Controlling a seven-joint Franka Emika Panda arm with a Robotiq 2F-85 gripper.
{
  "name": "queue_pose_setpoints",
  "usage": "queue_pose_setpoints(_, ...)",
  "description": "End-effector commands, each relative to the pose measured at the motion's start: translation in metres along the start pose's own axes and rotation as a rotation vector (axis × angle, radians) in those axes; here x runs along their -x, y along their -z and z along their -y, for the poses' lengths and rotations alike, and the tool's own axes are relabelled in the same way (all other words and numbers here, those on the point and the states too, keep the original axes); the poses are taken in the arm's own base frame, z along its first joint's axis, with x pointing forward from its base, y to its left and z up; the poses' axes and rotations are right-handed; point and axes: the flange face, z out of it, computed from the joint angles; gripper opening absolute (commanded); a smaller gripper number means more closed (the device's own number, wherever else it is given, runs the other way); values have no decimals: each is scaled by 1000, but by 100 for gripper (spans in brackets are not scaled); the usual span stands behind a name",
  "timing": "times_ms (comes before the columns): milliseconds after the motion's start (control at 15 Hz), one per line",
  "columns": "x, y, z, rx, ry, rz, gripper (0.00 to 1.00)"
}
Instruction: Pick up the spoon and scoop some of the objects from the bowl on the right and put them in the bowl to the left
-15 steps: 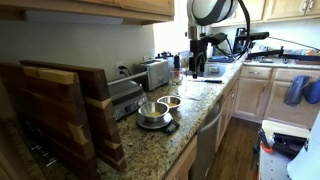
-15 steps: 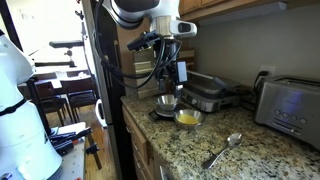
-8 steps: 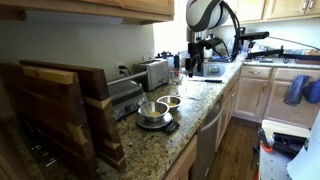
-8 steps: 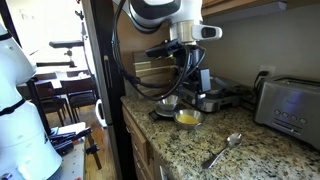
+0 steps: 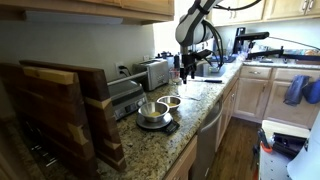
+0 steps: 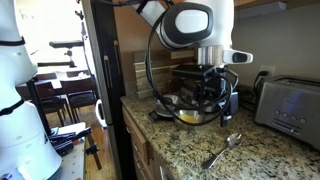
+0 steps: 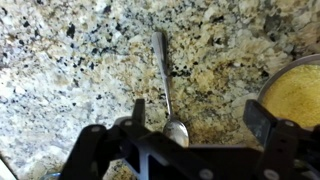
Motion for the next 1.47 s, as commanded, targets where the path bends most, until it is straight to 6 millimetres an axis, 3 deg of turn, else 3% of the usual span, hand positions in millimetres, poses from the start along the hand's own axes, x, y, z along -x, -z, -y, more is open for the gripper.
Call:
queue_pose_setpoints(0,-13,-14,-15,-12,24,-4,100)
queue_pose_setpoints(67,-8,-10,-7,1,10,11,100)
queue_pose_setpoints(533,-14,-20,-5,-2,25,24,100)
queue_pose_setpoints(933,-47,-68,-3,-9,147,54,100)
queue_pose_setpoints(1400,-69,-97,-24,-21,174,46,100)
